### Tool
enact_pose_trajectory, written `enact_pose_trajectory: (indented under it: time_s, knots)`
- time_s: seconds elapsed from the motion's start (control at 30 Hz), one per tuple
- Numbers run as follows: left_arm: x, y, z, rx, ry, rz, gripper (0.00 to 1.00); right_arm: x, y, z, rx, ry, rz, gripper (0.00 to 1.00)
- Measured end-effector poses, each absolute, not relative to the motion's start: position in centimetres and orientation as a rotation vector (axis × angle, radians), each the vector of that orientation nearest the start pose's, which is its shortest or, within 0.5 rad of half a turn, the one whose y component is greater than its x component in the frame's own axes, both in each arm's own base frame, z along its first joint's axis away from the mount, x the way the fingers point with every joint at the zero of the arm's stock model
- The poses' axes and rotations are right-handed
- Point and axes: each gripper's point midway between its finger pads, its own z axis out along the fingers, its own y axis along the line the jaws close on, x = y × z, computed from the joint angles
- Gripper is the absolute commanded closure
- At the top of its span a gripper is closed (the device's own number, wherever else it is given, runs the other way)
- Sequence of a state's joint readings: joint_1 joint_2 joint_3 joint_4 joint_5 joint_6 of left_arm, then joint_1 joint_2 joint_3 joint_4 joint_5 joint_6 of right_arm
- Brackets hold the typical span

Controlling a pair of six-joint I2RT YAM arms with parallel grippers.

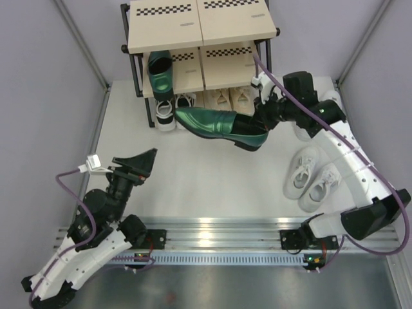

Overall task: Place and organize the shoes onto the shoe shelf
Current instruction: Place the shoe at the shoe shelf.

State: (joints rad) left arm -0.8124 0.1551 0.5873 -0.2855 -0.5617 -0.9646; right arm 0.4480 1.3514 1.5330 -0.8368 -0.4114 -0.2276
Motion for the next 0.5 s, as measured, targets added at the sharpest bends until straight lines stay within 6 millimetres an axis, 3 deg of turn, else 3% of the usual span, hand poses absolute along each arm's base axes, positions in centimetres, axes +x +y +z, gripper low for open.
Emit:
enact_pose_trajectory:
  time_s: [0.1,0.3,0.5]
  knots:
    - [17.6,-8.9,31.1,-0.603,1.439,-1.014,0.02,31.8,21.6,30.6,-0.878,2.027,0.568,1.0]
    - [17.2,-8.2,29.1,-0.604,1.493,-0.965,0.02,34.9,21.9,30.5,-0.742,2.093,0.531,1.0]
    - [17.2,-8.1,28.5,-0.605,1.513,-0.939,0.02,37.4,22.5,31.6,-0.62,2.099,0.524,1.0]
